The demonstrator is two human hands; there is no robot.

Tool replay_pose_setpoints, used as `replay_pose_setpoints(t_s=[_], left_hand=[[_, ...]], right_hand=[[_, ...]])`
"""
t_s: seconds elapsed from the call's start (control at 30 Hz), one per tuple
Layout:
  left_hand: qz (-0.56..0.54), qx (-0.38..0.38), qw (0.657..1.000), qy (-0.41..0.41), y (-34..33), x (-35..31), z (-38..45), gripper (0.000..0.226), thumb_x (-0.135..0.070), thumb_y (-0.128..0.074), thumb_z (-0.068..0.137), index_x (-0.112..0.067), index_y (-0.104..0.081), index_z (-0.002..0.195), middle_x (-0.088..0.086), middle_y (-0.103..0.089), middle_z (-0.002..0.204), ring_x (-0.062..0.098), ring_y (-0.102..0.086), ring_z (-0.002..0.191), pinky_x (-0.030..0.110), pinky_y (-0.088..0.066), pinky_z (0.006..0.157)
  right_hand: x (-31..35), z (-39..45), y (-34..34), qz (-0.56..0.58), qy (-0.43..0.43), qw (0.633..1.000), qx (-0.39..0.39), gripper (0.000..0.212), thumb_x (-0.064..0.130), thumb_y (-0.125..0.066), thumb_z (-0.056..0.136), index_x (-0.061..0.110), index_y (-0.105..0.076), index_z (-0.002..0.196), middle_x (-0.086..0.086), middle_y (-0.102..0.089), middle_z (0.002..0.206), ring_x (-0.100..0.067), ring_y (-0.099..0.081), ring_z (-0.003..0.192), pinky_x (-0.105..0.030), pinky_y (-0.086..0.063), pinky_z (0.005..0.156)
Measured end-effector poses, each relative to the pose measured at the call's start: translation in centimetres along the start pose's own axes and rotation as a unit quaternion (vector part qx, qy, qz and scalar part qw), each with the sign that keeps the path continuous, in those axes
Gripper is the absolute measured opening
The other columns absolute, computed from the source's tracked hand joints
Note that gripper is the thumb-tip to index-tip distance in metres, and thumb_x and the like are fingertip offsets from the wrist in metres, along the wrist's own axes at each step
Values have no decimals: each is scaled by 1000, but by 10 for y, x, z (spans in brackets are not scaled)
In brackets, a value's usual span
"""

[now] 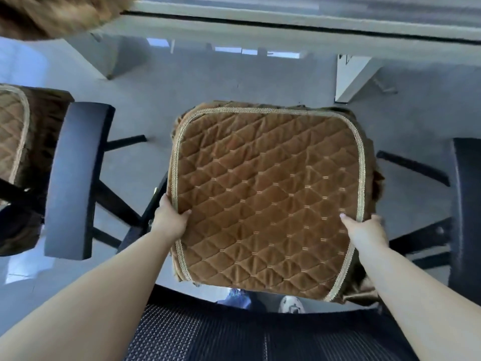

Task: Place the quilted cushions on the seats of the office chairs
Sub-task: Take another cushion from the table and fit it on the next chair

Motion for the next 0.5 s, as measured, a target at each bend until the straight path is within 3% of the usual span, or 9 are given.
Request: replay_pose_setpoints(t_s=[0.17, 0.3, 0.43, 0.5], left_hand=[[1, -12, 1000, -1, -2, 4, 0, 68, -23, -61, 90, -12, -26, 147, 17, -50, 137, 37, -50, 121, 37, -40, 87], [37, -25, 999, -23, 0, 4, -3, 77, -26, -62, 88, -11, -20, 150, 19, -35, 149, 38, -38, 133, 48, -36, 107], [124, -104, 971, -177, 3, -34, -19, 76, -24, -63, 87, -11, -23, 150, 15, -28, 154, 36, -22, 142, 46, -21, 115], [178, -90, 945, -258, -8, -64, -23, 77, -26, -64, 88, -16, -23, 152, 11, -24, 157, 31, -15, 146, 44, -18, 117]], right_hand=[[-6, -2, -2, 27, -4, 999, -20, 65, 33, -65, 86, 1, -35, 134, -21, -53, 128, -40, -54, 114, -43, -45, 90], [1, -13, 5, 62, 21, 997, -35, 63, 34, -63, 87, 6, -38, 137, -22, -50, 131, -37, -52, 114, -42, -45, 89], [33, -48, 8, -7, 166, 984, -59, 66, 29, -65, 86, 9, -36, 142, -20, -43, 140, -30, -32, 135, -45, -33, 107], [58, -63, -4, -62, 258, 964, -36, 67, 31, -66, 86, 14, -35, 143, -15, -37, 147, -28, -29, 138, -44, -32, 110]])
Point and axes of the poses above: each hand's wrist, its own z-axis towards the middle knuckle, its own y-axis out of the back of the hand, x = y × z, the point moved 6 cm from there along z, towards the middle knuckle
